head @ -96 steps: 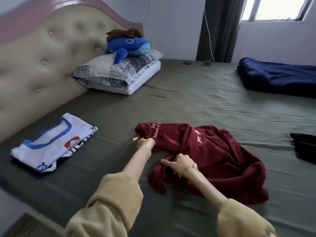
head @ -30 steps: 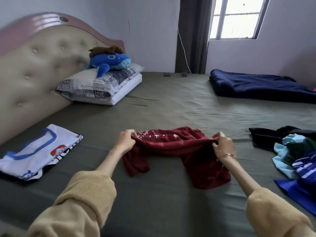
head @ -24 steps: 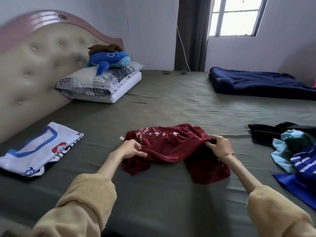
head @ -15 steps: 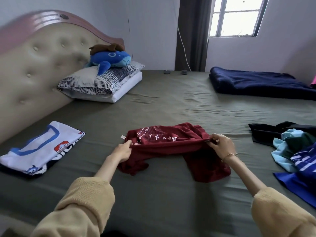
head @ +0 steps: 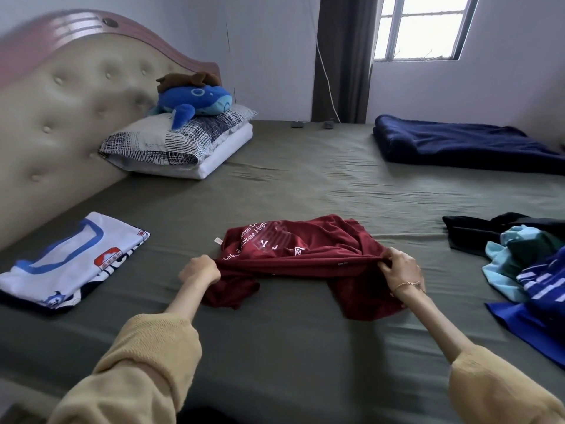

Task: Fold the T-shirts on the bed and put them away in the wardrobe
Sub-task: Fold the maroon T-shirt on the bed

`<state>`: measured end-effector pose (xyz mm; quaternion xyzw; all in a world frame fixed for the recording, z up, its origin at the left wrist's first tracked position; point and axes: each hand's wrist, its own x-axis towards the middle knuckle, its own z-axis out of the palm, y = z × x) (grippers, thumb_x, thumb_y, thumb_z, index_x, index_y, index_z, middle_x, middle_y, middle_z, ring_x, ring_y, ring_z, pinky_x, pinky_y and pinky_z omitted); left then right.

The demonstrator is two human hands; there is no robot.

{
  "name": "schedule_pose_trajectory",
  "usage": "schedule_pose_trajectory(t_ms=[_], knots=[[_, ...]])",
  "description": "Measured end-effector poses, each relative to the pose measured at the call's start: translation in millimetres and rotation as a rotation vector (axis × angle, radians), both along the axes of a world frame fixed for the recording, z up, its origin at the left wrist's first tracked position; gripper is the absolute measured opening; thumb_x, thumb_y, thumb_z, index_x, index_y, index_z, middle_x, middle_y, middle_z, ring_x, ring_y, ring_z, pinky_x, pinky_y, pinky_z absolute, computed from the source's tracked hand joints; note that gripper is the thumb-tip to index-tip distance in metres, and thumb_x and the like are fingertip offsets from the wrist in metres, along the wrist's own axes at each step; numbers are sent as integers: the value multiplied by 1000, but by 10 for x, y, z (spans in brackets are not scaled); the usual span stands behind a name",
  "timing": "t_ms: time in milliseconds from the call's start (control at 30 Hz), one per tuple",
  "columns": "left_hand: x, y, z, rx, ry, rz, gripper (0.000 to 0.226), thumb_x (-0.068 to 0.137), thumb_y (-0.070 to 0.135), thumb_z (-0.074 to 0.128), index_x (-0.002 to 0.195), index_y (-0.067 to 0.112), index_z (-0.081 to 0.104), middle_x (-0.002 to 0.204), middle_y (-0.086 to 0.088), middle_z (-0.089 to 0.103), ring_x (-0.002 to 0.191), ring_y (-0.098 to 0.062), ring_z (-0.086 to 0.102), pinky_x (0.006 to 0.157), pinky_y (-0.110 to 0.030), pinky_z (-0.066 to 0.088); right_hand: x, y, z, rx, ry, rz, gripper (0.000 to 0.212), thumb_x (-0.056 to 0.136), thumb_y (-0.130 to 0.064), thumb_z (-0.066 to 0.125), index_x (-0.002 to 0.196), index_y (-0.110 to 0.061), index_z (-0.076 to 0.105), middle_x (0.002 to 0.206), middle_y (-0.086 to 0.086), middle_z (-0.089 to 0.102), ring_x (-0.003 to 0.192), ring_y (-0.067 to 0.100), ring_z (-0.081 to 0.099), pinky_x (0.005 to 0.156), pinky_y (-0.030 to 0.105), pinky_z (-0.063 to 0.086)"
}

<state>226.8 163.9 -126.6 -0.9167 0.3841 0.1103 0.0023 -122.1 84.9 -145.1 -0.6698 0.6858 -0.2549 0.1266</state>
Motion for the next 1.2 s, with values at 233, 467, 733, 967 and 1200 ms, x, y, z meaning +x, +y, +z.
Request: schedule_pose_trajectory(t_ms=[233,467,733,967,1200], knots=[[-85,18,-34,-1,-21,-3,40,92,12,49,131,9,52,137,-9,51,126,-25,50,99,-32,42,101,-2,142,-67,-210,141,24,73,7,65,94,-4,69,97,14,68,97,27,60,82,19,39],[-81,31,-6,-14,0,-4,39,93,13,48,131,10,51,138,-9,50,126,-25,49,99,-31,41,69,17,102,-38,-190,23,20,78,1,69,97,5,65,106,27,54,100,36,55,83,21,34],[-97,-12,234,-314,-107,101,31,95,10,43,121,8,61,127,-13,58,120,-27,54,93,-34,45,16,130,275,40,61,-235,29,95,-29,52,117,-14,64,125,20,43,103,41,57,86,42,45],[-55,-224,430,-816,754,379,25,94,2,34,92,3,60,64,-12,68,37,-16,59,39,-17,47,143,-7,465,155,-64,-262,41,100,-32,34,120,-4,58,125,21,56,118,35,51,96,39,38],[23,-639,368,-979,852,427,27,89,-1,39,88,11,63,74,-12,62,63,-28,63,50,-29,55,643,-427,416,202,-752,-218,18,99,-18,38,96,-21,55,79,16,67,70,30,70,34,30,45]])
